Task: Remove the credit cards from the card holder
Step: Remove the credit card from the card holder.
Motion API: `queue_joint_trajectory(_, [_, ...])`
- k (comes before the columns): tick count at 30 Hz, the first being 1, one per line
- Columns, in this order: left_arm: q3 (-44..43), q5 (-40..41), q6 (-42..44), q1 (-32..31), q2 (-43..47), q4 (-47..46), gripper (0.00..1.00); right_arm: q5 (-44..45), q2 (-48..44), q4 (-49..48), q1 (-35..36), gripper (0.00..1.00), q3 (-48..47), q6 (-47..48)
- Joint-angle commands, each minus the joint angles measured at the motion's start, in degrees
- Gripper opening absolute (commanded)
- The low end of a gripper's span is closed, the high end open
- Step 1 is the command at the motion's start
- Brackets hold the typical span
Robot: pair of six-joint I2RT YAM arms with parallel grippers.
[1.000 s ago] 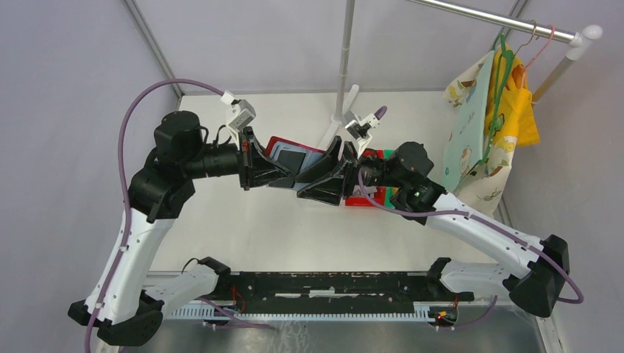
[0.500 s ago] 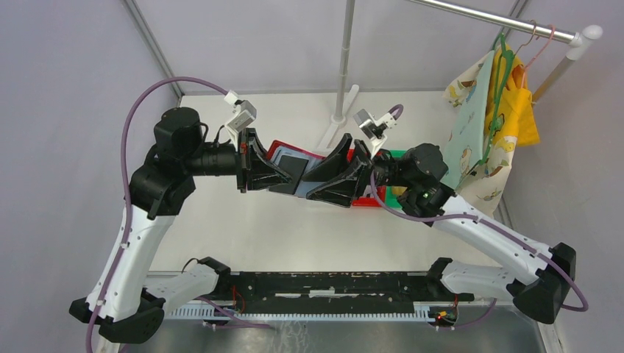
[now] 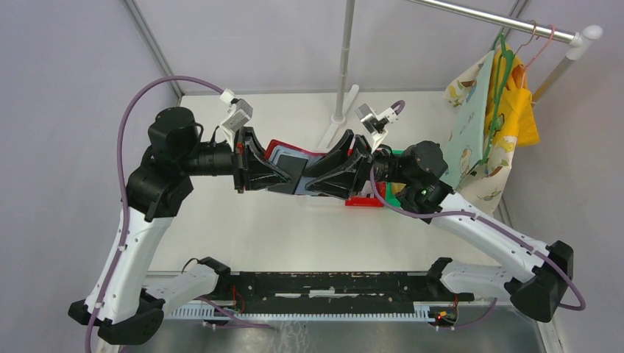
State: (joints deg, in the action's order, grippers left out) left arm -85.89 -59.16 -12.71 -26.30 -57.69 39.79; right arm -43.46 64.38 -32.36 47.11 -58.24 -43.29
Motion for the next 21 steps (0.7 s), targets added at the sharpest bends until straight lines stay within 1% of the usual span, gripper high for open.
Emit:
queue_joint_trajectory(1, [-0.6,-3.3,-1.6,-0.4,1.2,-3.5,0.21,2.5,2.0,-7.4,-0.4,0.47,-0.4,-2.2])
queue_joint_trajectory(3, [0.1,-3.5,-1.2,-0.5,1.0,-3.3,0.32,3.5,2.6,-9.5,-0.4,0.47,-0.2,-2.8])
queue_joint_trajectory(4, [0.3,-3.7,-0.8,-0.4,0.7,-2.6,0.35,4.3,3.0,-9.9,-0.4,0.46,-0.2,-3.0])
queue_joint_trajectory(6, [0.2,-3.7,0.5,-0.4,0.3,-1.1,0.36,6.5,3.6,-10.6,-0.3,0.4,0.1,-3.0])
queue_joint_trajectory(8, [0.1,-4.3,1.8,-0.4,-0.2,0.2,0.35,9.8,3.6,-13.3,-0.3,0.34,1.9,-3.8])
queue_joint_trajectory(11, [0.0,-5.0,2.8,-0.5,-0.4,1.2,0.28,11.6,4.5,-15.6,-0.3,0.27,3.0,-5.4])
queue_joint_trajectory(14, [-0.3,-5.6,3.6,-0.4,-0.4,1.8,0.15,12.3,4.9,-17.3,-0.3,0.25,4.6,-6.5])
queue_joint_trajectory(17, [-0.1,-6.0,4.2,-0.4,-0.1,1.9,0.06,13.0,3.9,-17.9,-0.2,0.25,6.2,-6.5])
queue_joint_trajectory(21, [0.2,-6.0,4.5,-0.4,0.1,1.9,0.04,13.2,4.0,-18.6,-0.2,0.24,6.4,-7.3])
